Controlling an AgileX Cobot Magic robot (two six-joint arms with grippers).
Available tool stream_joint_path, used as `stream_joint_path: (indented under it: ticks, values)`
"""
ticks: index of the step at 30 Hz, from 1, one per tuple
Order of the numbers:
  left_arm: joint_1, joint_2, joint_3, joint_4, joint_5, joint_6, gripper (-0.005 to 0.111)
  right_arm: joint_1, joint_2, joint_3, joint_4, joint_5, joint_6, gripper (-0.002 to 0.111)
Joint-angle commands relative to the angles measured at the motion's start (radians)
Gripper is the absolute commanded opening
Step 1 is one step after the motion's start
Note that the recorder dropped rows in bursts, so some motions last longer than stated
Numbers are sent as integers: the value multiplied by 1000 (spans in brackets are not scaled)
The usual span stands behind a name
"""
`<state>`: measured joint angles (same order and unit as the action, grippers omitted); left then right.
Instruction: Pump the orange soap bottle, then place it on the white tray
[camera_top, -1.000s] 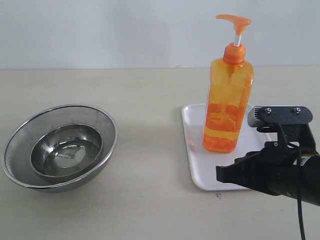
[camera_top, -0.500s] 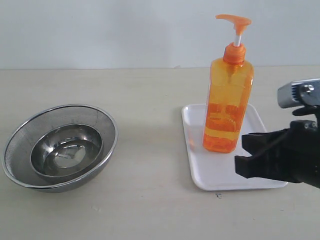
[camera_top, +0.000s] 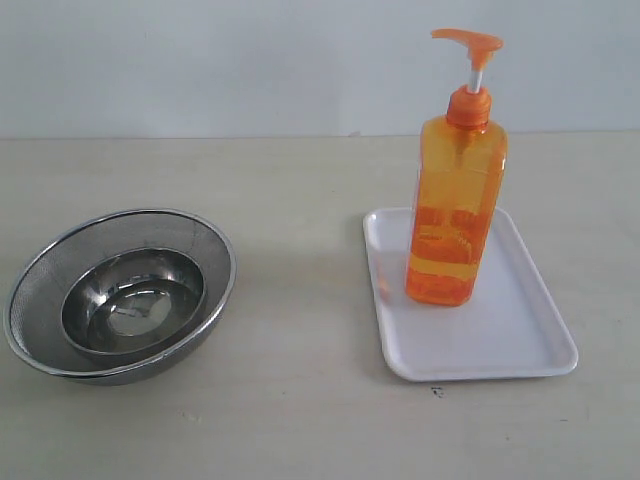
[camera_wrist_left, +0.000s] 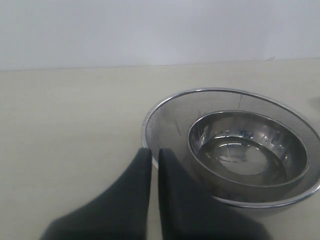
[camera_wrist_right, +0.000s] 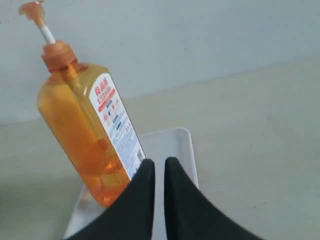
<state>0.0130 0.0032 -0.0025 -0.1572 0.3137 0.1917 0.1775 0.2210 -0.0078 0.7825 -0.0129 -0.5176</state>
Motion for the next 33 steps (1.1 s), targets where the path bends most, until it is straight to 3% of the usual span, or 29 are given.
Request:
stream_joint_path:
  ticks: [1,11,24,33]
  values:
    - [3,-3,3,-5,0,3,5,-8,-114,8,-12,82,-109,3]
    - [3,-3,3,-5,0,3,5,-110,-221,8,-52,241,-191,3]
    - [3,-3,3,-5,0,3,5,-110,-221,8,-65,276,-186,3]
    - [3,-3,3,-5,0,3,5,-110,-221,8,-103,281,-48,3]
